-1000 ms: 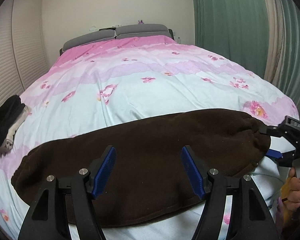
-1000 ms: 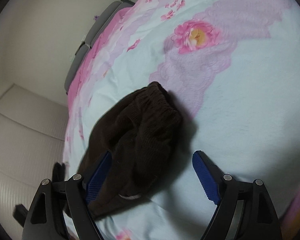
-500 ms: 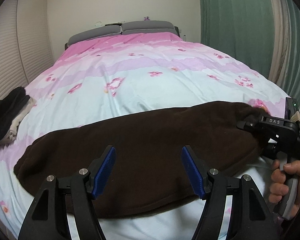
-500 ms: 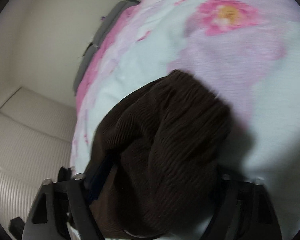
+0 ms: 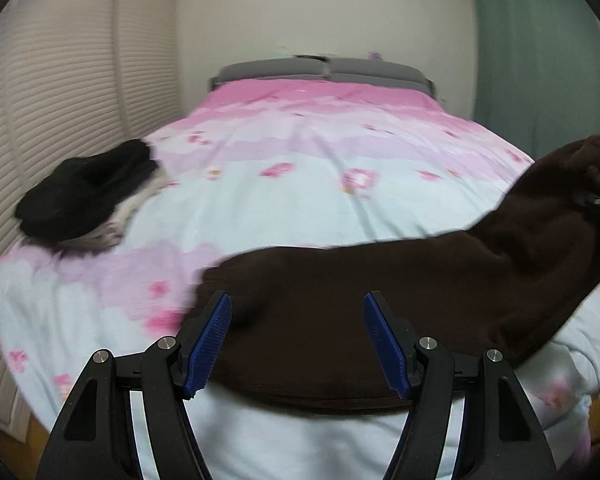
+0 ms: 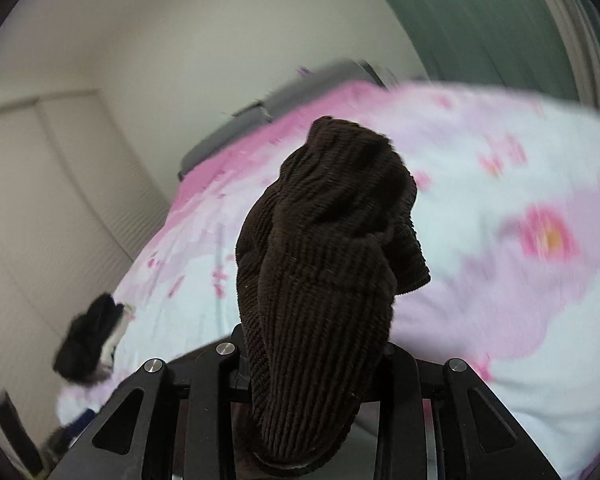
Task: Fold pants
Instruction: 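Lay the folded pant end down with the right tool while the left tool presses the bundle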
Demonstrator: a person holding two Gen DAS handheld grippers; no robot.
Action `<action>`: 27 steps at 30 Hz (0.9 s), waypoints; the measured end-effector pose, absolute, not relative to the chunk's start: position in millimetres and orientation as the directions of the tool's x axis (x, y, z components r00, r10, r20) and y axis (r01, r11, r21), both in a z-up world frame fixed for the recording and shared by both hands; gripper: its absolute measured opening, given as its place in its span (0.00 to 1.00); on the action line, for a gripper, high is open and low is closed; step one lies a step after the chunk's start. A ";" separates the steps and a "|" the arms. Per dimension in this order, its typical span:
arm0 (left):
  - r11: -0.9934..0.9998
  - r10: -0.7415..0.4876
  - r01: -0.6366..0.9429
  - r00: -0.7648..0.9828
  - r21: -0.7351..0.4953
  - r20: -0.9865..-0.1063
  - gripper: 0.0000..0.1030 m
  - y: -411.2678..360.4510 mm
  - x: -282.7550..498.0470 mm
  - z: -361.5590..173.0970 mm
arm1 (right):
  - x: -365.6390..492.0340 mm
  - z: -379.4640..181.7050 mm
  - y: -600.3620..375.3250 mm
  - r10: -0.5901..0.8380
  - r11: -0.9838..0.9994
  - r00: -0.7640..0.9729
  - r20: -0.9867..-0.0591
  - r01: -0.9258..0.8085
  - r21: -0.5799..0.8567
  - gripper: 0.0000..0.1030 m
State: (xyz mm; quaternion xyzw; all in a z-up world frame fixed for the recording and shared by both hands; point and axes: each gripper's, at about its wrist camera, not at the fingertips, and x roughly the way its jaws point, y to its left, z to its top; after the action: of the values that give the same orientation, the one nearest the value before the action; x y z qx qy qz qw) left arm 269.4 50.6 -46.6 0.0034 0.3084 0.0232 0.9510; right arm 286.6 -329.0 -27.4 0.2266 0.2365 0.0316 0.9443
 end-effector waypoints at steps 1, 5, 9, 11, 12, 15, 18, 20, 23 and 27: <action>0.998 0.062 -0.064 0.811 0.018 -0.582 0.68 61.0 267.3 -44.7 | 285.7 -16.0 -313.0 0.154 0.917 0.893 -0.422 0.031 0.398 0.32; 0.986 0.136 -0.165 0.816 -0.001 -0.562 0.72 112.4 255.4 -33.7 | 287.4 15.4 -230.9 0.097 0.982 0.908 -0.409 -0.022 0.186 0.32; 0.969 0.204 -0.248 0.812 -0.006 -0.547 0.73 159.4 240.8 -26.8 | 287.7 18.1 -156.6 0.054 0.998 0.908 -0.415 -0.058 0.002 0.32; 0.959 0.233 -0.283 0.810 -0.010 -0.538 0.73 179.9 231.7 -24.5 | 288.1 13.6 -117.8 0.034 0.993 0.906 -0.422 -0.079 -0.088 0.32; 0.954 0.247 -0.299 0.809 -0.011 -0.533 0.74 189.0 227.2 -23.7 | 288.5 10.8 -99.3 0.024 0.987 0.906 -0.422 -0.088 -0.133 0.32; 0.936 0.296 -0.351 0.805 -0.011 -0.515 0.76 214.1 212.6 -22.3 | 281.7 -4.2 -43.7 -0.003 0.950 0.911 -0.412 -0.126 -0.286 0.32; 0.923 0.325 -0.384 0.799 -0.012 -0.506 0.77 231.9 200.3 -22.5 | 275.9 -30.8 5.1 -0.030 0.874 0.911 -0.412 -0.176 -0.453 0.32; 0.916 0.332 -0.399 0.794 -0.026 -0.510 0.77 243.9 195.4 -24.9 | 273.3 -53.5 37.5 -0.045 0.804 0.907 -0.419 -0.216 -0.555 0.32; 0.909 0.336 -0.416 0.784 -0.040 -0.522 0.77 257.3 191.5 -30.0 | 276.4 -90.3 75.1 -0.090 0.679 0.892 -0.442 -0.270 -0.682 0.32; 0.906 0.335 -0.421 0.778 -0.045 -0.532 0.77 262.7 189.9 -34.8 | 276.8 -134.7 106.0 -0.154 0.503 0.881 -0.448 -0.321 -0.803 0.35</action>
State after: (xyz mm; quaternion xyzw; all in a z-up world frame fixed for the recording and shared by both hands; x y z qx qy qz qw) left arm 189.9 262.7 -34.8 -0.0807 0.2656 0.2011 0.9394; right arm 276.8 106.0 -134.7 -0.4962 0.2391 0.0500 0.8331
